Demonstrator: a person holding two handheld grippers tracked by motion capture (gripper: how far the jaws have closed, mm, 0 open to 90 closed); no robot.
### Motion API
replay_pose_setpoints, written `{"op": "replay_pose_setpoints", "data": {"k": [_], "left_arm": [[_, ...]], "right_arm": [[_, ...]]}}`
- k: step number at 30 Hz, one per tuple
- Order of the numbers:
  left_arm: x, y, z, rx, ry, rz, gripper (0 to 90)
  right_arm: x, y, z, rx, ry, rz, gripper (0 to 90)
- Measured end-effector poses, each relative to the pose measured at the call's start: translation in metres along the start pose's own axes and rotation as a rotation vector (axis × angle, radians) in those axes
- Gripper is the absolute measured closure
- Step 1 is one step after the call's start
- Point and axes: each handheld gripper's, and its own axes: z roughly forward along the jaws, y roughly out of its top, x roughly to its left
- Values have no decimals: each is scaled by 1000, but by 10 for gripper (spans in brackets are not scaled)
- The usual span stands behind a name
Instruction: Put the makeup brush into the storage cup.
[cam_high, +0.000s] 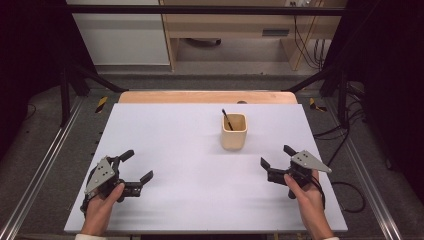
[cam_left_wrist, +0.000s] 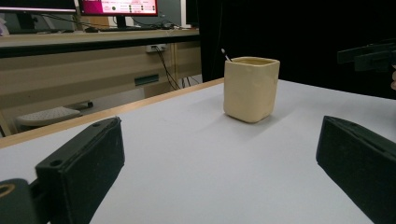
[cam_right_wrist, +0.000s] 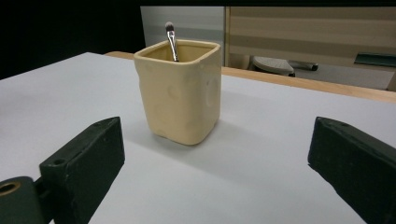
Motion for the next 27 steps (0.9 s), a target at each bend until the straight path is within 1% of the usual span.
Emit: {"op": "replay_pose_setpoints", "data": {"k": [3,11,13,15,17,20,22,27], "left_arm": [[0,0,0,2,-1,2,8],[0,0,0,-2,-1,0,8],[0,0,0,-1,-3,1,8],[0,0,0,-3,-3,0,8],[-1,1,0,-5,-4,-1,8],[-1,1,0,-8,-6,0,8],[-2,1,0,-2,-9,4,7],[-3,1,0,-1,-11,3,7]], "right_arm": [[-1,-4,-3,-4,3,3,36],[-2,-8,-10,-18,20,-14,35],[-2,-10,-12,-16,21,-6,35],[-2,-11,-12,-21,24,-9,31],[-2,-12,-13,-25,27,-23,30],[-1,-13,-16,-27,33,-27,30],[-1,-14,-17,-31,40,-39,30],[-1,-18,-19,-29,57,-42,31]]}}
